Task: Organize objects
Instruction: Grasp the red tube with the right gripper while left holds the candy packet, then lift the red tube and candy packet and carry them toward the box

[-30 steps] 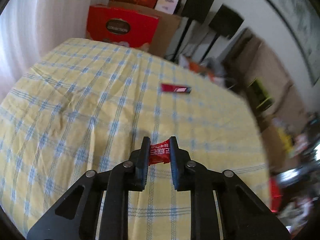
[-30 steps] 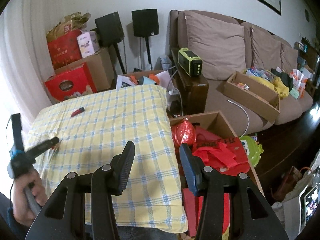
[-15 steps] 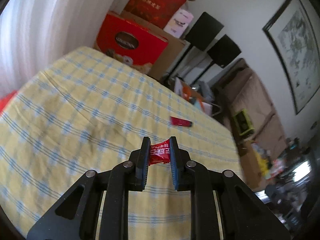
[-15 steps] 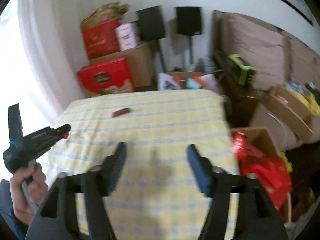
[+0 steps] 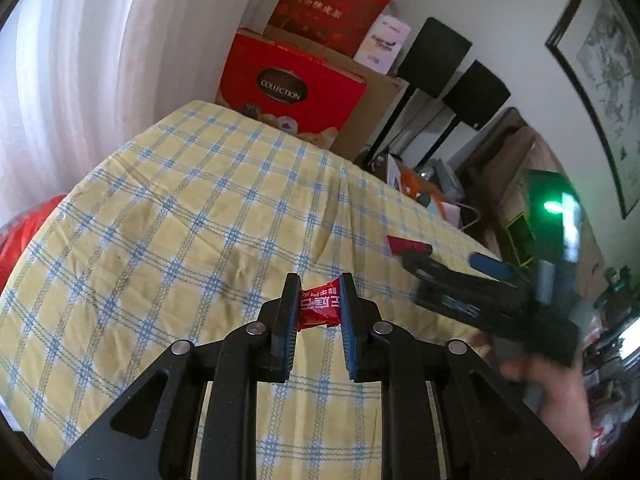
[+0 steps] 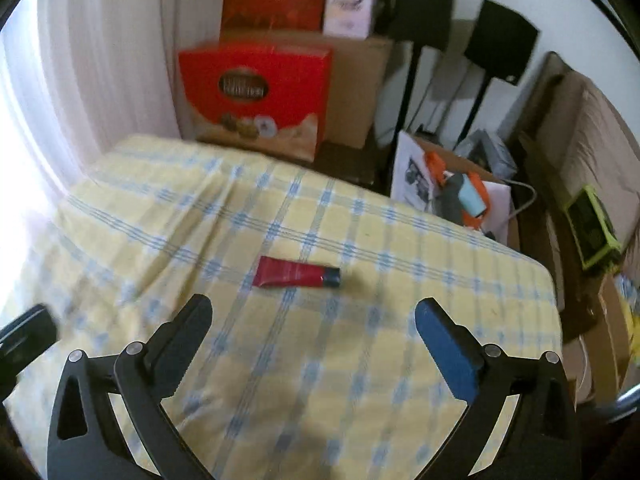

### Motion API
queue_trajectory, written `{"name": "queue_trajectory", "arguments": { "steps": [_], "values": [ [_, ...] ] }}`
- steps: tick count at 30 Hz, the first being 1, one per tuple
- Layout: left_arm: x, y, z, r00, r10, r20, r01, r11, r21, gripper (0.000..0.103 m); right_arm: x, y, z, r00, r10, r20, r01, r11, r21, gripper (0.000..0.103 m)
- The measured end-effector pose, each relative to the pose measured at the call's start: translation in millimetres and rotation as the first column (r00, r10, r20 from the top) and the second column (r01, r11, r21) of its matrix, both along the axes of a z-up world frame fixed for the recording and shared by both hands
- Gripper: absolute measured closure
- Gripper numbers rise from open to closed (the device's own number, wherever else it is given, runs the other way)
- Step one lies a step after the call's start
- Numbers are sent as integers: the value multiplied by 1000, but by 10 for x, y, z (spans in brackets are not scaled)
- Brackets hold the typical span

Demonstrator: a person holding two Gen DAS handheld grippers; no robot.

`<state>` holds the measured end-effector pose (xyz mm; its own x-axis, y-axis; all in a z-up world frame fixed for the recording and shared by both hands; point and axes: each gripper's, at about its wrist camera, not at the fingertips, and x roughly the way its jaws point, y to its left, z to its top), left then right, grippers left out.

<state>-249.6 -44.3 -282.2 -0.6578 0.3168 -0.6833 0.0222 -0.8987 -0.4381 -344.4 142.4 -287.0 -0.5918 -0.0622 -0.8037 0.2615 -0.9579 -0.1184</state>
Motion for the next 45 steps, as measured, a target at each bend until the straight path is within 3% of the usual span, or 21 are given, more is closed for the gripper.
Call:
{"name": "queue_trajectory", "arguments": {
  "steps": [4,6,9,11,12,17,27,30,34,37,45],
  "values": [
    [-29,4,-45,1000,-7,20,7,1000,9,86,-83,-86,-205,999,29,14,-29,999,35,3],
    [-26,27,-43,1000,-14,19,14,1000,7,86,-100,-90,-224,1000,30,9,-30,1000,7,5],
    [-11,75,-28,1000,-26,12,26,1000,0,86,-136,-53,-220,999,26,34,-24,996,-80,21],
    [-5,107,-14,999,-38,10,38,999,-5,86,-121,-105,-195,999,32,10,-31,997,-66,43],
    [1,119,-7,999,-41,8,41,999,-7,86,-110,-138,-185,999,43,12,-42,997,-67,44],
    [28,139,36,999,-38,-3,38,999,-24,86,18,-266,-161,999,47,-25,-47,999,2,45],
    [63,189,115,999,-36,-22,35,998,-57,86,363,-101,171,995,-17,-94,7,994,-113,45],
    [114,237,195,997,-46,-68,41,997,-72,86,545,-11,369,990,-38,-136,17,989,-149,45],
    [195,300,316,990,-50,-130,35,993,-110,86,899,198,641,957,-139,-254,88,975,-203,45],
    [219,337,351,989,-39,-143,19,990,-142,86,1089,358,771,939,-178,-295,105,963,-246,45],
    [245,416,340,985,-52,-163,25,987,-160,86,1398,657,763,946,-203,-254,109,934,-339,45]
  ]
}}
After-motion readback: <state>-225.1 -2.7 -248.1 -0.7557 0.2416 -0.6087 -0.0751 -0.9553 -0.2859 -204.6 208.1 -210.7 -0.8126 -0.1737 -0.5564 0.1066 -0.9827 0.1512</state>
